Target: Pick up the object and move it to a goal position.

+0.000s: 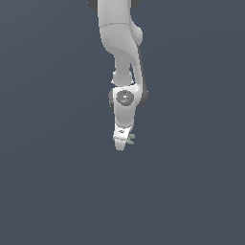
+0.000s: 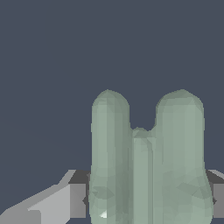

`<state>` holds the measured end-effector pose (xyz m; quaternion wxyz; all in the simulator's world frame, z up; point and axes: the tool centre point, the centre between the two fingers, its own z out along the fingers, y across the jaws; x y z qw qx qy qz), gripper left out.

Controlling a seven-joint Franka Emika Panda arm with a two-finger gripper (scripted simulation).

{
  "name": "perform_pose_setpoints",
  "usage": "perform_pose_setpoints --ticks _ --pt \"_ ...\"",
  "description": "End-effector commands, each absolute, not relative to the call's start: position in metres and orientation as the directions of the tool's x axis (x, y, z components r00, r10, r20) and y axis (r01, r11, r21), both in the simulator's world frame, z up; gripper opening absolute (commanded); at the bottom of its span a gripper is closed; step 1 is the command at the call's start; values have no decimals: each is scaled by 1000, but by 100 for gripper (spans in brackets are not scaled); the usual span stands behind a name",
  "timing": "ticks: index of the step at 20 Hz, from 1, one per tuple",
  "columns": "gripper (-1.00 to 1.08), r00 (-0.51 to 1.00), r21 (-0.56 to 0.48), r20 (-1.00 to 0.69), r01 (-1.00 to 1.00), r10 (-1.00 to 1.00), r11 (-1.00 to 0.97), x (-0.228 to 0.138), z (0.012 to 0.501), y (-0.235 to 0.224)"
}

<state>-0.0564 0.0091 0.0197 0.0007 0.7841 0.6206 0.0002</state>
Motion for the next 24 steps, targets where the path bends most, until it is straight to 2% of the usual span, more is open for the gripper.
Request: perform_pose_setpoints --ticks 1,6,18,24 --pt "-100 228 2 0 974 974 -228 -55 21 15" --pt "-100 228 2 0 974 974 -228 -48 31 44" --pt "-100 229 0 1 973 973 -229 -17 69 165" --pt "-100 229 0 1 973 973 -229 -6 81 203"
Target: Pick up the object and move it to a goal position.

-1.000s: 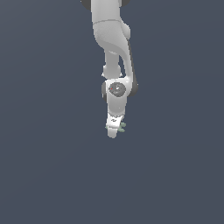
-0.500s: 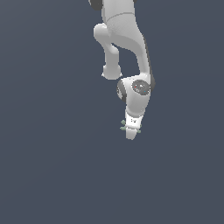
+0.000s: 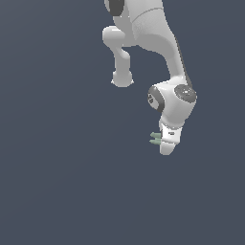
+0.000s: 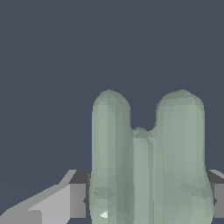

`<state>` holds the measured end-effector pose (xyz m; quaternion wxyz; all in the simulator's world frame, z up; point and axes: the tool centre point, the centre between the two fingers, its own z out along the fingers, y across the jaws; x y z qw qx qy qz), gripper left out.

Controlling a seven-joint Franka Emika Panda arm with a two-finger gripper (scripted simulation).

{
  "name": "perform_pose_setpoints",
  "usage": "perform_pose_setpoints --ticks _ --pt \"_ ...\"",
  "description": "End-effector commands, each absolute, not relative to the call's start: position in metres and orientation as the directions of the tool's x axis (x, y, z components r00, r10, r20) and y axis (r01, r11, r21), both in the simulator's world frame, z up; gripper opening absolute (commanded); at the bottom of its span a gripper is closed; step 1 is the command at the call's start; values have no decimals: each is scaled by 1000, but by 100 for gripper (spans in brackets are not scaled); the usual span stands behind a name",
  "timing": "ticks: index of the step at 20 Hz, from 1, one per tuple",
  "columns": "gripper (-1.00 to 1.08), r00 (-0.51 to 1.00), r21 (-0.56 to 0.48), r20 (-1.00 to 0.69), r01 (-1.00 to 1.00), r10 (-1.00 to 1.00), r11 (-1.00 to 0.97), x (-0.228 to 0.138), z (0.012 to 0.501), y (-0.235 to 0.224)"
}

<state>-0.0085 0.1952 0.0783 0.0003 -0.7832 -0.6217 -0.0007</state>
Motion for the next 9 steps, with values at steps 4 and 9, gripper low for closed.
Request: perform_pose_setpoints --ticks 4,9 --pt "-100 229 0 1 973 973 -229 -2 84 214" --pt "-100 229 0 0 973 973 -229 0 85 217"
